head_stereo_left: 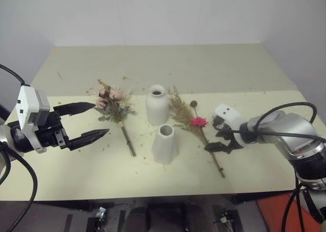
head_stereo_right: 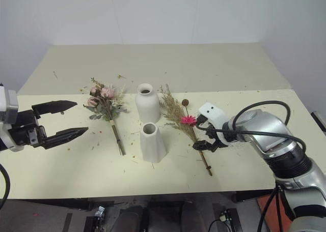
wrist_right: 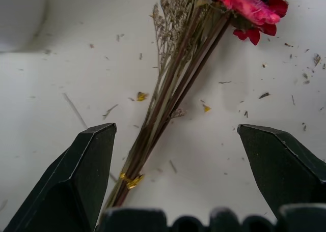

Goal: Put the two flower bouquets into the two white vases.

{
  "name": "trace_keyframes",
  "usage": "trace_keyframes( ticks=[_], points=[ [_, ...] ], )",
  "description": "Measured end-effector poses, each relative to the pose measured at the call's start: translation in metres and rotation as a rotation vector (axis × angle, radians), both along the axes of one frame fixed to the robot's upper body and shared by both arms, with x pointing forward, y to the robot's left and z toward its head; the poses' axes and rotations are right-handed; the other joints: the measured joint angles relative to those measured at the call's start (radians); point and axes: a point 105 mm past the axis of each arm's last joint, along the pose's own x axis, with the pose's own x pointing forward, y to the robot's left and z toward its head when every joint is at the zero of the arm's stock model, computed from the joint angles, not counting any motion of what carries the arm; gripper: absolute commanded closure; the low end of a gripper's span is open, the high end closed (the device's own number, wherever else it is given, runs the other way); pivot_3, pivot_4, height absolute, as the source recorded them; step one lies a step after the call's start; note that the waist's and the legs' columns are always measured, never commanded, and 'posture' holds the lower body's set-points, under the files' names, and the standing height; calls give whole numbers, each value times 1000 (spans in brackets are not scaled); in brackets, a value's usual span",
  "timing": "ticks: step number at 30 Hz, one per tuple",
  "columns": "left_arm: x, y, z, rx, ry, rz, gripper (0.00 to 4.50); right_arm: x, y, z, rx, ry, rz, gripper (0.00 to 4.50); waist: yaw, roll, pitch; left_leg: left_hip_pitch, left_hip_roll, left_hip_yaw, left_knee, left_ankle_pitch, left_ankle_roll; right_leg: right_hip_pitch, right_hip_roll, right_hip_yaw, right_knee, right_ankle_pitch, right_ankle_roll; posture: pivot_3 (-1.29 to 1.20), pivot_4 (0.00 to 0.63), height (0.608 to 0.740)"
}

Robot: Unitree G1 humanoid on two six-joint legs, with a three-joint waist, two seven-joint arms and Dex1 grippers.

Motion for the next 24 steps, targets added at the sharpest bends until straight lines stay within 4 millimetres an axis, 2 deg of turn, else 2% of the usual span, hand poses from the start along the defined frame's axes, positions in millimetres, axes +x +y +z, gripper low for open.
trace_keyframes(
  ticks=[3,6,14,18,21,24],
  points=[
    [0,0,-1,-4,2,4,0,1,-1,-12,-53,-30,13,611,0,0,0,0,0,0,0,0,0,0,0,0,0,0,0,0,150,740],
    [0,1,-2,-4,5,9,0,4,4,-17,-78,-71,47,1619,0,0,0,1,0,0,0,0,0,1,0,0,0,0,0,0,150,740],
    [-1,3,-2,-3,3,21,0,29,-4,-16,-94,-169,-30,4434,-3,-1,0,3,0,0,0,0,0,3,0,0,1,0,0,0,150,740],
    [-1,3,-2,0,2,24,0,54,-12,-5,-7,-207,-182,4474,-5,-1,0,2,0,0,0,0,0,1,0,1,2,0,0,0,150,740],
    [0,3,-2,2,0,27,0,76,-16,21,94,-298,-274,4474,-7,-1,0,1,0,0,0,0,0,-1,0,1,2,0,0,0,150,740],
    [0,4,-1,1,-3,27,0,100,-12,63,284,-439,-349,4474,-11,-1,0,0,0,0,-1,0,0,-1,0,0,1,0,0,0,150,740]
  ],
)
